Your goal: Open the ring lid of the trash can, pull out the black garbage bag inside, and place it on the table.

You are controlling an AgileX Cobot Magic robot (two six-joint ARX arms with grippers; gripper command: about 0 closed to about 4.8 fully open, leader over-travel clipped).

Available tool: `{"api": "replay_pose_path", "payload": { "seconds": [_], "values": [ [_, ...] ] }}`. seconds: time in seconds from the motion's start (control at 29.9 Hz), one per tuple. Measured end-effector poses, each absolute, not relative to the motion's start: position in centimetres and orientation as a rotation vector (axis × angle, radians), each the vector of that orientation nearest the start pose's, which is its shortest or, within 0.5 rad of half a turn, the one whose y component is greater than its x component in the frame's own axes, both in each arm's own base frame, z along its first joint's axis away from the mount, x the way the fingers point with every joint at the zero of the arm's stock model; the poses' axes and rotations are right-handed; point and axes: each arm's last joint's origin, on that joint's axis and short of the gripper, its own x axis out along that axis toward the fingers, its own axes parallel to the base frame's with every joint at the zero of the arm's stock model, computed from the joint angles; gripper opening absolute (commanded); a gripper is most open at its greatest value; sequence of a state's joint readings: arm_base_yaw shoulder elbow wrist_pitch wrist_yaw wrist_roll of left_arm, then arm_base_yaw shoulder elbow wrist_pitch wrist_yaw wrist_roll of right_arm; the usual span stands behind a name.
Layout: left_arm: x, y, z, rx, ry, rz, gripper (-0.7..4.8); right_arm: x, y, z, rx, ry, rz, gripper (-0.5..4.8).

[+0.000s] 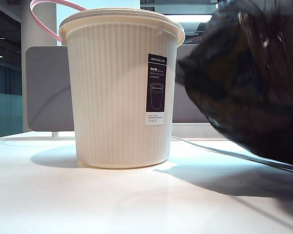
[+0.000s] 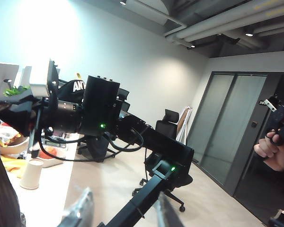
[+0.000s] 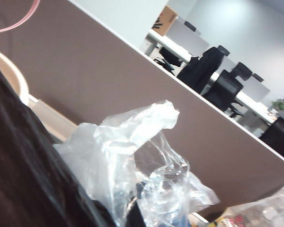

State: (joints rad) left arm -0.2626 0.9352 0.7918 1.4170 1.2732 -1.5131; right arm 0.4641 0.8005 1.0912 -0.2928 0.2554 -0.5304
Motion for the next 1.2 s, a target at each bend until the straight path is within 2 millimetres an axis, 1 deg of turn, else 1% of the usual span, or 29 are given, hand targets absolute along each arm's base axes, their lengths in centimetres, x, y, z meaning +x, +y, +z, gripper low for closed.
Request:
{"api": "replay_pose_path", "payload": {
  "seconds": [0.03,0.1,0.17,0.27,0.43,0.6,0.7,0.8,0.94,1.07,1.2],
  "values": [
    [12.6,-6.2,41.2,-0.43,0.012,-1.755,1.7,13.8,6.1,41.8,-0.53,-0.051,0.211,-0.05],
    [12.8,-6.3,41.0,-0.423,0.007,-1.746,1.33,13.9,6.2,41.3,-0.534,-0.041,0.216,-0.05],
    [13.0,-6.4,40.9,-0.418,0.005,-1.735,1.21,14.1,6.3,40.9,-0.53,-0.041,0.217,-0.05],
    [13.8,-6.6,40.5,-0.441,0.019,-1.697,1.21,14.3,6.4,40.4,-0.526,-0.044,0.225,-0.05],
    [15.7,-7.1,39.4,-0.498,0.032,-1.563,1.21,14.6,6.6,39.6,-0.522,-0.046,0.23,-0.05],
    [16.9,-9.2,37.2,-0.489,0.084,-1.419,1.22,14.7,6.6,39.2,-0.506,-0.059,0.231,-0.05],
    [17.0,-10.6,36.0,-0.433,0.092,-1.323,1.21,14.9,6.8,38.9,-0.5,-0.068,0.246,-0.05],
    [16.5,-12.4,35.0,-0.337,0.073,-1.211,1.21,15.0,6.8,38.4,-0.497,-0.06,0.258,-0.05],
    [15.9,-13.6,34.8,-0.249,0.015,-1.113,1.21,15.1,7.0,37.6,-0.496,-0.042,0.282,-0.05],
    [15.5,-14.4,34.7,-0.23,-0.007,-1.051,1.21,15.3,7.1,36.9,-0.499,-0.032,0.286,-0.05],
    [15.7,-14.3,34.7,-0.229,-0.011,-1.016,1.21,15.5,7.2,35.9,-0.496,-0.014,0.291,-0.05]
  ]
}}
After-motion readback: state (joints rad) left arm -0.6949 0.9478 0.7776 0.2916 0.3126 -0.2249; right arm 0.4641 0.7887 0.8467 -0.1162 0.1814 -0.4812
